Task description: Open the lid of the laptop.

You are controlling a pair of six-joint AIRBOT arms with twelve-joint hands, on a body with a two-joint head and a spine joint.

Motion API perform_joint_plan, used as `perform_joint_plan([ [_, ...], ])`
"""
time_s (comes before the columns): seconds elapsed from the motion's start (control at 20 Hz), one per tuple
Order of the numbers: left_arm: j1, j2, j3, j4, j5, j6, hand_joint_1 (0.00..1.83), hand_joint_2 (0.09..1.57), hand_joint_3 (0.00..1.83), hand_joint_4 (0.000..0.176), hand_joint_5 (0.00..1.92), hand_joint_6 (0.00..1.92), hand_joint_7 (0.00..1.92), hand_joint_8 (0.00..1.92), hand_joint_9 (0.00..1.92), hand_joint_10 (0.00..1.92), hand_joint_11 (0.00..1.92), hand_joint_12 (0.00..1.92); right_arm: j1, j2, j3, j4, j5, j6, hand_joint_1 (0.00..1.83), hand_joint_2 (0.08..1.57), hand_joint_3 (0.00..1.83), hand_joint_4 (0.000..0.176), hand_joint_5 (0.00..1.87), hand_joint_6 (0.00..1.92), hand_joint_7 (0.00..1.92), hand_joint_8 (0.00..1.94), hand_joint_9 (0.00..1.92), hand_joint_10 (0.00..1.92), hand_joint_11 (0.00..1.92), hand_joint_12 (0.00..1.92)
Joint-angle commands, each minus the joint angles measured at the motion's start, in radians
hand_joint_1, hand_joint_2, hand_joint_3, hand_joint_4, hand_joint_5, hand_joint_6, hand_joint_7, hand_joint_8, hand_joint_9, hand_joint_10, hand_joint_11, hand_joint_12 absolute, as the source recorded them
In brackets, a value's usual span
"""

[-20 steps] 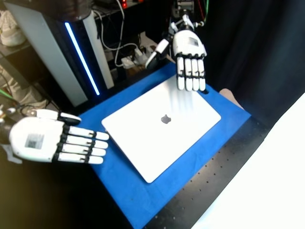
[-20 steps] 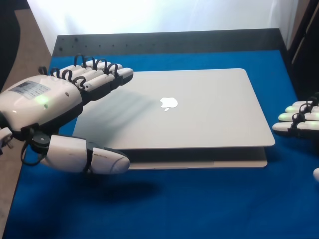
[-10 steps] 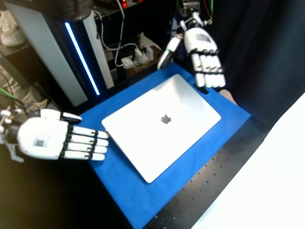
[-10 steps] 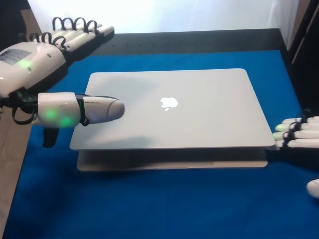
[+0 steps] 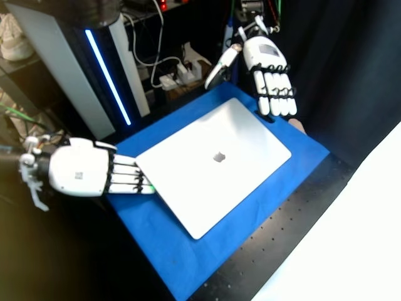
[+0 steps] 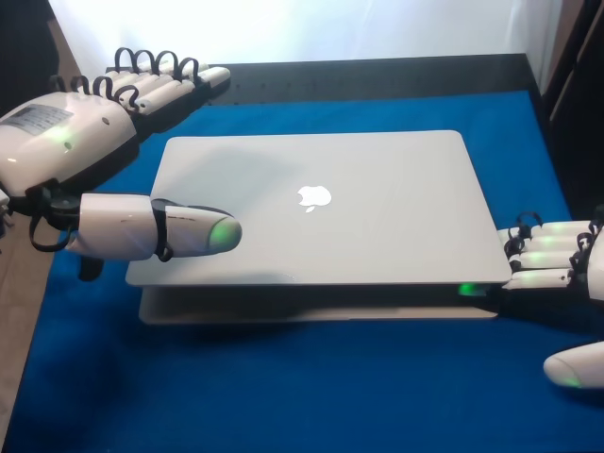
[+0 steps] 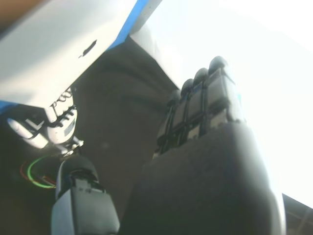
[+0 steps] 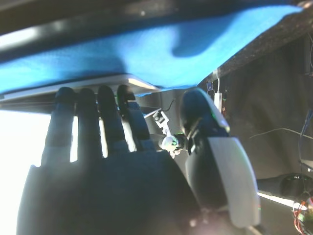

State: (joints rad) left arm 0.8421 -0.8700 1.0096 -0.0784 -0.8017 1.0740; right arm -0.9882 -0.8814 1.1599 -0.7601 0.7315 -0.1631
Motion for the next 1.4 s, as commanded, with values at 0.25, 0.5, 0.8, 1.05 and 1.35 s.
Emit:
perform_joint_plan([
  [0.25, -0.013, 0.0, -0.002, -0.01, -0.117, -0.003, 0.22, 0.88, 0.0, 0.003, 0.0, 0.0, 0.0, 0.0, 0.0, 0.0, 0.0, 0.0, 0.024, -0.043, 0.013, 0.047, 0.107, 0.007, 0.03, 1.39, 0.0, 0.0, 0.11, 0.01, 0.04, 0.01, 0.0, 0.0, 0.0, 0.0],
  [0.5, -0.013, 0.0, -0.003, -0.01, -0.117, -0.003, 0.23, 0.89, 0.0, 0.006, 0.0, 0.0, 0.0, 0.0, 0.0, 0.0, 0.0, 0.0, 0.024, -0.053, 0.018, 0.016, 0.098, 0.016, 0.05, 1.38, 0.0, 0.0, 0.09, 0.0, 0.03, 0.0, 0.0, 0.0, 0.0, 0.0],
  [0.8, -0.012, 0.0, -0.006, -0.01, -0.118, -0.004, 0.24, 0.88, 0.0, 0.0, 0.0, 0.0, 0.0, 0.0, 0.0, 0.0, 0.0, 0.0, 0.022, -0.054, 0.022, -0.061, 0.061, 0.083, 0.0, 1.39, 0.0, 0.0, 0.03, 0.0, 0.0, 0.0, 0.0, 0.0, 0.0, 0.0],
  [1.05, -0.011, 0.0, -0.008, -0.01, -0.115, -0.004, 0.24, 0.88, 0.0, 0.0, 0.0, 0.0, 0.0, 0.0, 0.0, 0.0, 0.0, 0.0, 0.011, -0.057, 0.023, -0.127, 0.039, 0.138, 0.0, 1.39, 0.0, 0.0, 0.07, 0.01, 0.03, 0.01, 0.0, 0.0, 0.0, 0.0],
  [1.35, -0.013, -0.019, -0.022, 0.054, -0.048, -0.012, 0.32, 0.82, 0.0, 0.0, 0.0, 0.0, 0.0, 0.0, 0.0, 0.0, 0.0, 0.0, 0.024, -0.059, 0.038, -0.139, 0.037, 0.158, 0.0, 1.38, 0.0, 0.0, 0.05, 0.01, 0.02, 0.01, 0.0, 0.0, 0.0, 0.0],
])
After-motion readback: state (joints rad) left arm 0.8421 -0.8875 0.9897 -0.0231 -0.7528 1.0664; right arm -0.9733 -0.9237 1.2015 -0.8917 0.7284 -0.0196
